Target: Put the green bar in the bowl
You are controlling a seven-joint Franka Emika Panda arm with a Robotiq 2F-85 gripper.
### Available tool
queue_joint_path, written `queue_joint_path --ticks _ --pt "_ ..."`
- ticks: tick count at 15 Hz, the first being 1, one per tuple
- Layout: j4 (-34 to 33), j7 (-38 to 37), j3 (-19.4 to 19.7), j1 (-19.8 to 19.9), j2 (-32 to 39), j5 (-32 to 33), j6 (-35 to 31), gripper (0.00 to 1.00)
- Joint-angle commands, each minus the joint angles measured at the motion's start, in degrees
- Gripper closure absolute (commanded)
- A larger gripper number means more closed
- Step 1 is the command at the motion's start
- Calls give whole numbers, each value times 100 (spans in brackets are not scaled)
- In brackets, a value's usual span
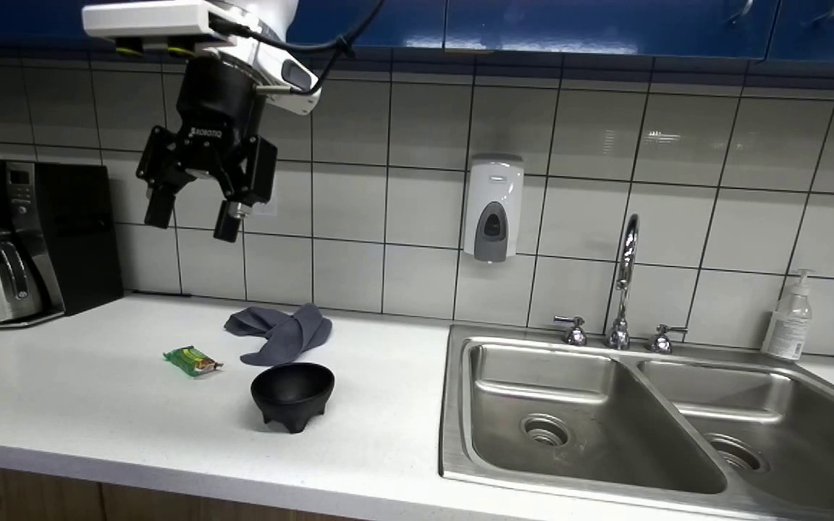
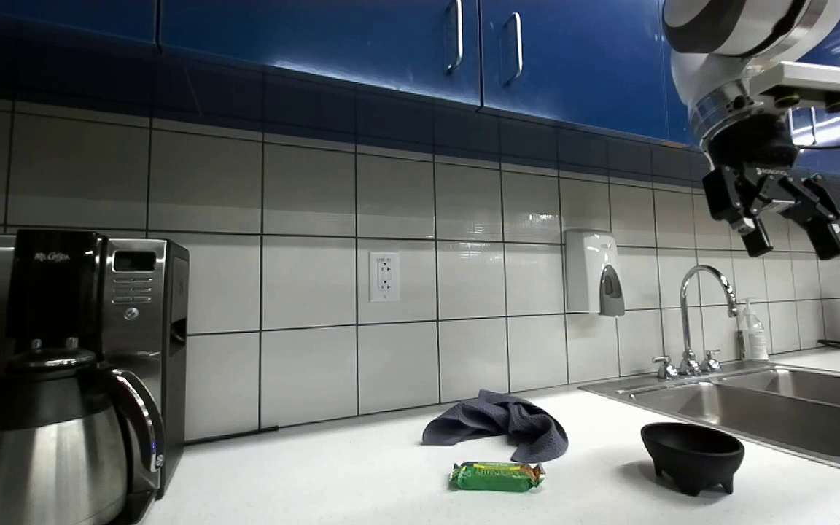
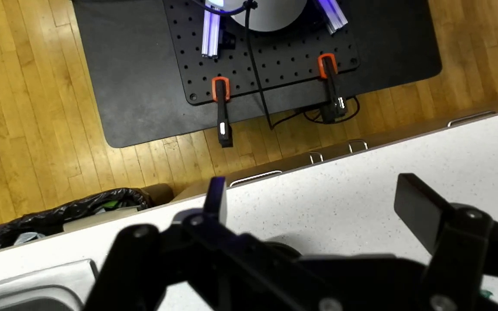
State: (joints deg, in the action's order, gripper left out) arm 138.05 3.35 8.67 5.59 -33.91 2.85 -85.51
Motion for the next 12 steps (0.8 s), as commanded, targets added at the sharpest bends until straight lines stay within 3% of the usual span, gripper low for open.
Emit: queue_joint_path --ticks 1,12 --pt "100 148 -174 -77 280 207 -308 0" --pt "769 505 -296 -302 669 497 -1293 0"
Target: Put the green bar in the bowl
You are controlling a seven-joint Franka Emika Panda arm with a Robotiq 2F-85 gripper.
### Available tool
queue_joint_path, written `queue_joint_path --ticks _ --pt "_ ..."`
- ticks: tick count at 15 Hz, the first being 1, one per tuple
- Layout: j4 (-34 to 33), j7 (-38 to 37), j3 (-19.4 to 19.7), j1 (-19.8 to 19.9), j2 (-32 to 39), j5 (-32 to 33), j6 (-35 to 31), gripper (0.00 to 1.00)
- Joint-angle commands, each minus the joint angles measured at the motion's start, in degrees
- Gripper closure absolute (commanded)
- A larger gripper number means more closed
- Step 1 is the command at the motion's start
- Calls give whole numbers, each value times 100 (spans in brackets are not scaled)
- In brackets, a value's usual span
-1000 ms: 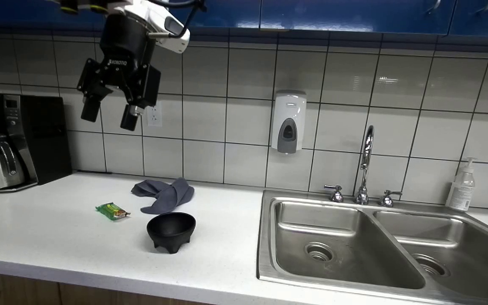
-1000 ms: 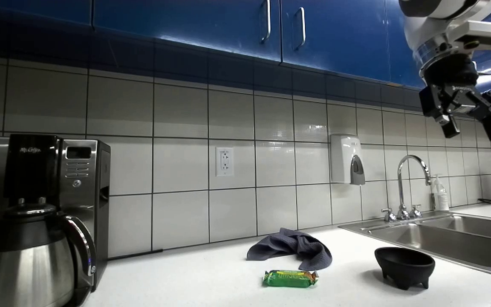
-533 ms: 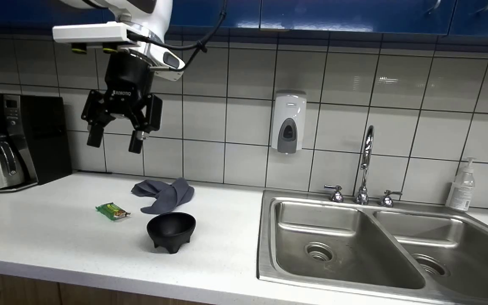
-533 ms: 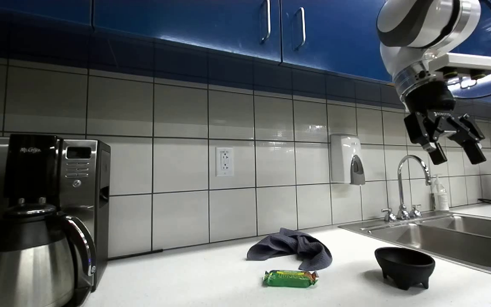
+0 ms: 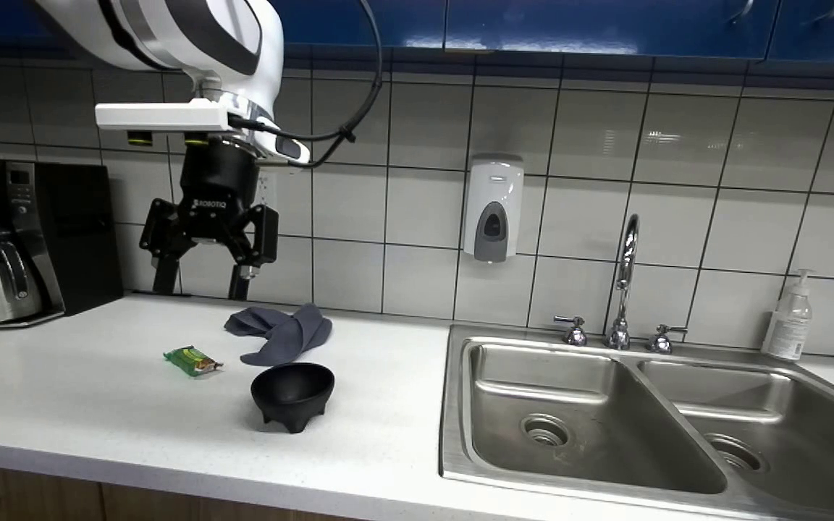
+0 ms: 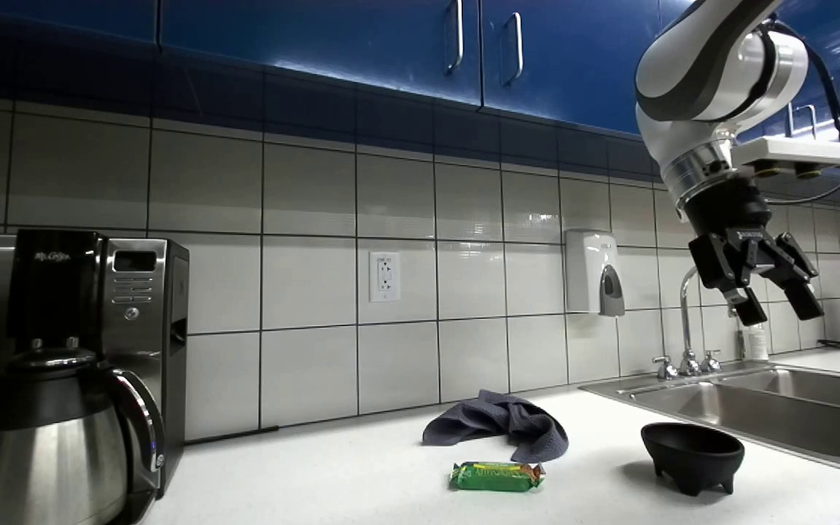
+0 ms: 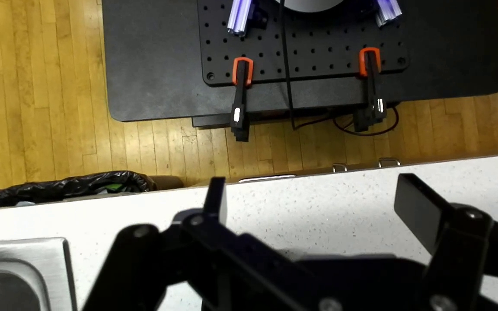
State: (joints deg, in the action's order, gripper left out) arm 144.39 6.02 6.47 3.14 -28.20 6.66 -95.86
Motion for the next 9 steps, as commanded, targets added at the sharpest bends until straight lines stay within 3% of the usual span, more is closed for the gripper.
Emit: queue_joint_path --ticks 1,9 --pt "173 300 -86 -99 160 120 -358 0" --pt "-67 1503 -248 -505 928 639 -892 0"
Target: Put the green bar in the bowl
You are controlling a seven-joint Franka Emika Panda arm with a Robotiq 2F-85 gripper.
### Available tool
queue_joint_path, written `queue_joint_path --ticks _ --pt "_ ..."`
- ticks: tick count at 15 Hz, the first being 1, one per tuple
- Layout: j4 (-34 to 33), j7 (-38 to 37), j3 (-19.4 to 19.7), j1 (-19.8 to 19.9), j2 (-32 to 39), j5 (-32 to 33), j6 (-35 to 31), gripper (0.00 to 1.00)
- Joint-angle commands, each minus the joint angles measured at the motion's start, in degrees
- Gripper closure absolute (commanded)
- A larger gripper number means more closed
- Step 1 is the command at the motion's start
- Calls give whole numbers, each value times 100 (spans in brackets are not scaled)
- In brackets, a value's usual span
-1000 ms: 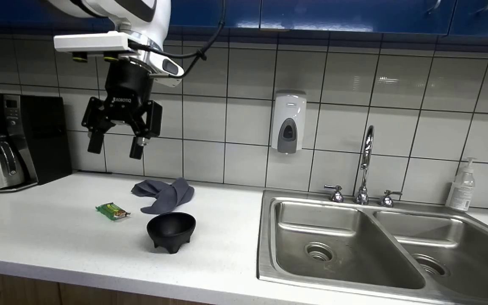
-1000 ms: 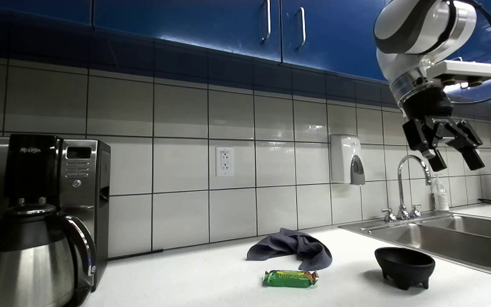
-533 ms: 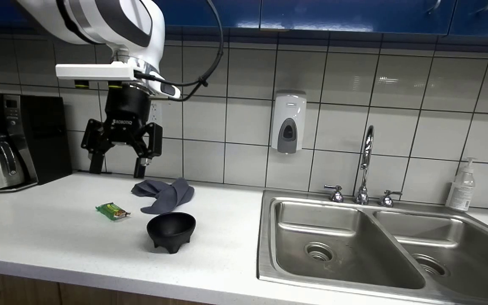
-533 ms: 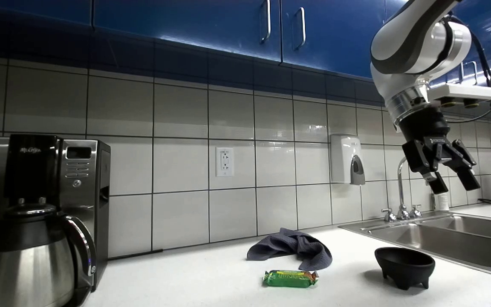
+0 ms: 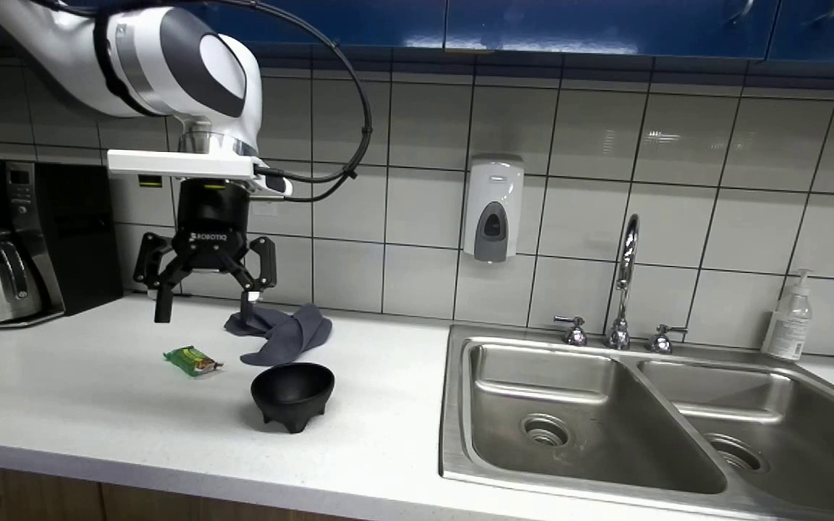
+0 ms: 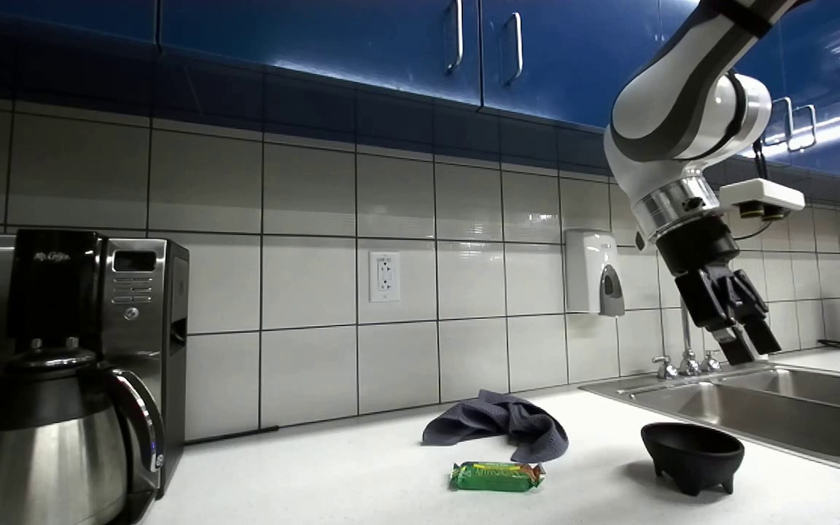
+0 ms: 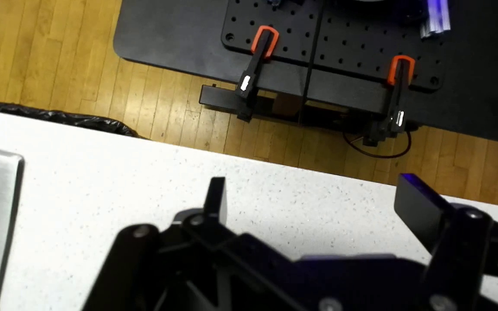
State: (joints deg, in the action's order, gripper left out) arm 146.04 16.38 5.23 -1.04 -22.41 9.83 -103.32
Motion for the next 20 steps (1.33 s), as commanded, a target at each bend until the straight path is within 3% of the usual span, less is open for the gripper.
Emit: queue_joint_path --ticks 1,12,20 --pt "-283 620 -149 -128 450 443 -229 0" --pt "-1303 1693 -463 -440 1767 428 -827 0" --pt "-1505 2185 -830 -503 2386 437 -1480 0"
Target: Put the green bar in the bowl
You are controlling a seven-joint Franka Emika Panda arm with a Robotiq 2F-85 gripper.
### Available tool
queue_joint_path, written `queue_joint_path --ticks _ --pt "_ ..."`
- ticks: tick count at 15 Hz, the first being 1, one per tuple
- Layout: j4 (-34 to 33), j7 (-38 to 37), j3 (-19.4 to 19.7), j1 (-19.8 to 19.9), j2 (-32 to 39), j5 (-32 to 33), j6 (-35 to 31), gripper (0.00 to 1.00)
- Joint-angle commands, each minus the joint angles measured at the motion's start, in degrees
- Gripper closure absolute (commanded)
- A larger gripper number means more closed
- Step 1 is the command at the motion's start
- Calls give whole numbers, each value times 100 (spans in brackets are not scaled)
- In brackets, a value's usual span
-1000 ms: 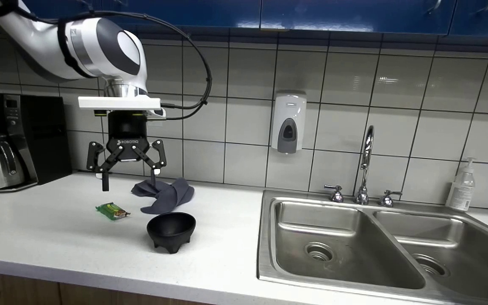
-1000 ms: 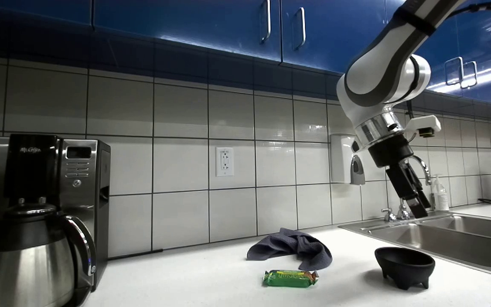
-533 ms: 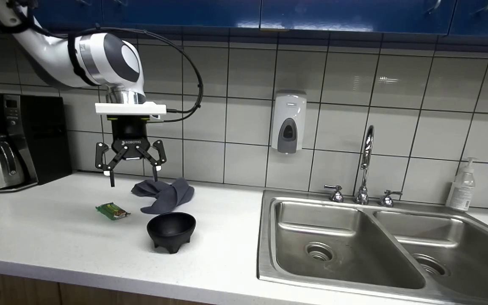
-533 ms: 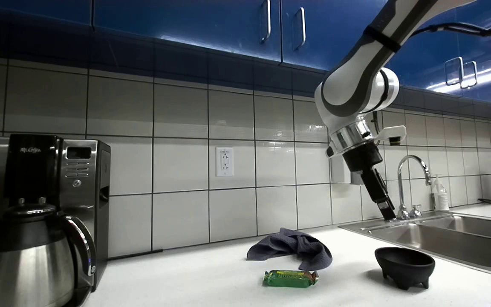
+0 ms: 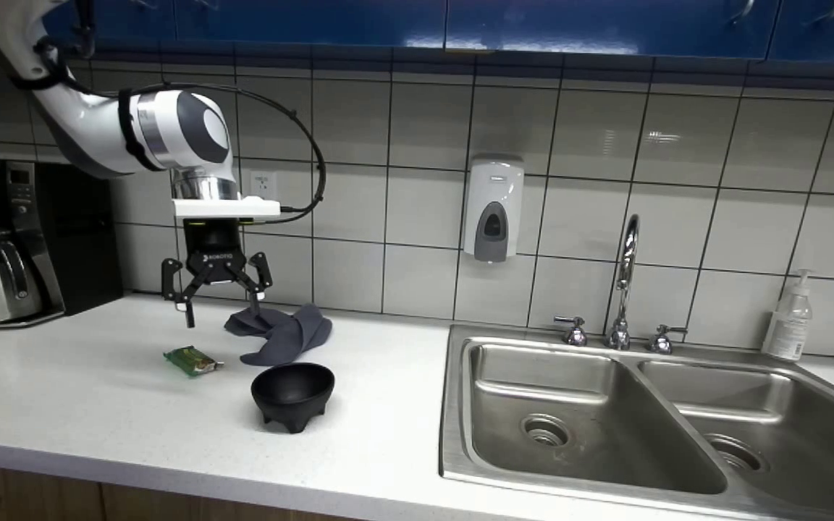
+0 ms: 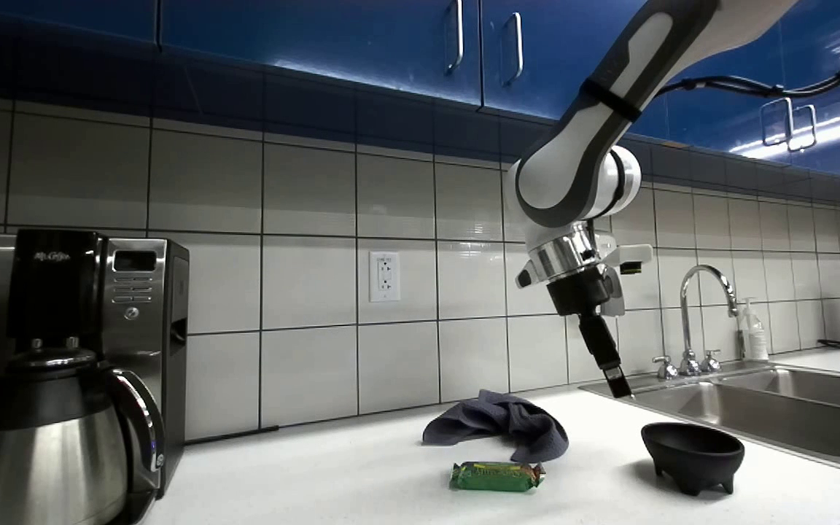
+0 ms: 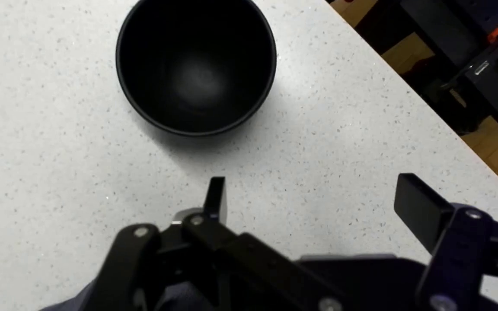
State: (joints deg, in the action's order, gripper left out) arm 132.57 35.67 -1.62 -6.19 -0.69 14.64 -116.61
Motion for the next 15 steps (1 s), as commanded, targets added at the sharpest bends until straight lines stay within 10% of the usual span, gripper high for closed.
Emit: queue_joint_path --ticks 1,15 --pt "-153 287 -194 3 270 -93 -204 0" --pt "-184 187 -584 -31 915 -634 -1126 0"
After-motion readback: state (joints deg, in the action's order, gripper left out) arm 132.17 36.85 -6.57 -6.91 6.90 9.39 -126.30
